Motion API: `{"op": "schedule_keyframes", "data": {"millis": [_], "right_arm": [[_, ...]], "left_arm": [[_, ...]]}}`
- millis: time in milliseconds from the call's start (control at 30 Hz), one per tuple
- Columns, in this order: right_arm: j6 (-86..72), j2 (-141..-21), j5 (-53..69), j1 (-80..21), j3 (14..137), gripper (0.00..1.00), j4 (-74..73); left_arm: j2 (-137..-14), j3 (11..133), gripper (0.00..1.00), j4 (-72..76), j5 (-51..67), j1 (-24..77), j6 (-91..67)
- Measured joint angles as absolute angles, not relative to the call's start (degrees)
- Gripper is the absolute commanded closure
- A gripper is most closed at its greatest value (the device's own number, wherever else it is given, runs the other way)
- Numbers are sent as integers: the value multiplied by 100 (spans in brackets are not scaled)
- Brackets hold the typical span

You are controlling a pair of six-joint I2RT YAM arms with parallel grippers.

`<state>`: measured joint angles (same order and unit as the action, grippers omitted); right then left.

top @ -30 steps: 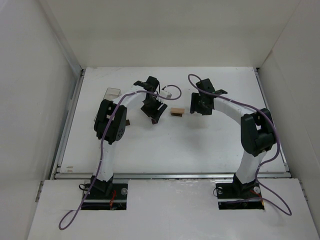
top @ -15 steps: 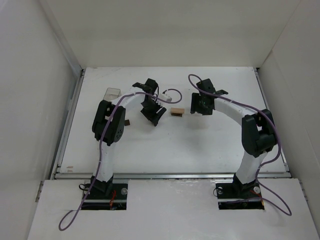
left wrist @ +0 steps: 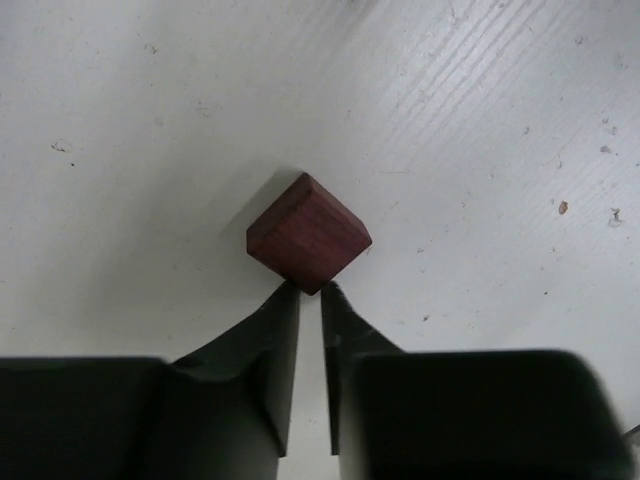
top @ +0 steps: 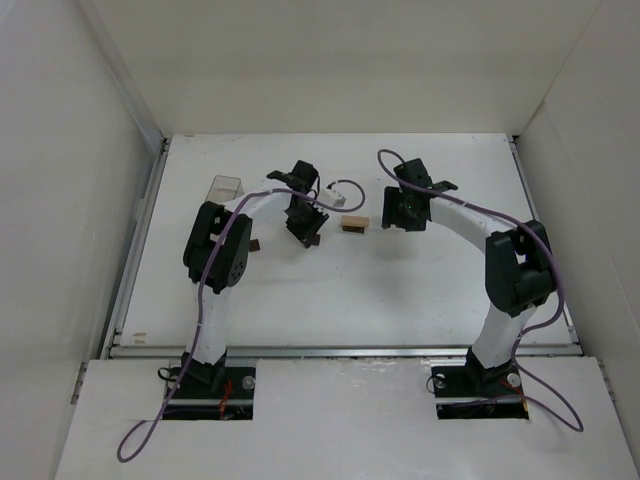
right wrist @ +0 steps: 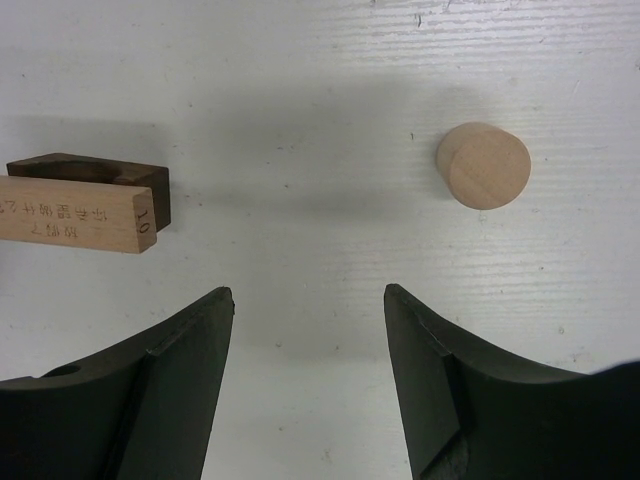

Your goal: Build the wood block tower

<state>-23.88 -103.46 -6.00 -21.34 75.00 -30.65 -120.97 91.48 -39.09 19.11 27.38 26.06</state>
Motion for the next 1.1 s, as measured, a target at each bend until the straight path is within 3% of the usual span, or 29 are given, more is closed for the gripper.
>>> {"op": "schedule_keyframes", "data": {"millis": [33,167,233,267,300,367,800,900,1100], "right_arm": [[-2388,-10342,-600,-2134,7496,32,-3068],[-2381,-10320,-600,-2134,7494,32,-3068],[-2379,-10278,-600,-2134,7483,32,-3061],[-2379,-10261,-600,-2134,7478,32,-3063],[-2379,-10243,-600,-2134,7478,32,-3061],[-2377,-10217,-600,-2134,7465,32,-3055],[-2377,-10121,-604,-2134,7295,32,-3041],[-2379,-9957,-626,-2134,7212,32,-3044],[-2399,-9714,-711,-2097,7067,32,-3037]], "left_arm": [[-12097,9144,100,-3896,1911,2740,2600],[-12097,9126,100,-3837,1911,2755,2554],[-12095,9122,91,-3828,1927,2764,2543],[-12095,9122,83,-3826,1949,2768,2534],[-12092,9122,68,-3833,1957,2770,2532],[-12049,9113,58,-3828,1920,2781,2589],[-11570,8969,50,-3465,1822,2630,4121],[-11566,9011,37,-3496,2021,2626,3841],[-11555,8508,33,-3273,2056,2630,2388]]}}
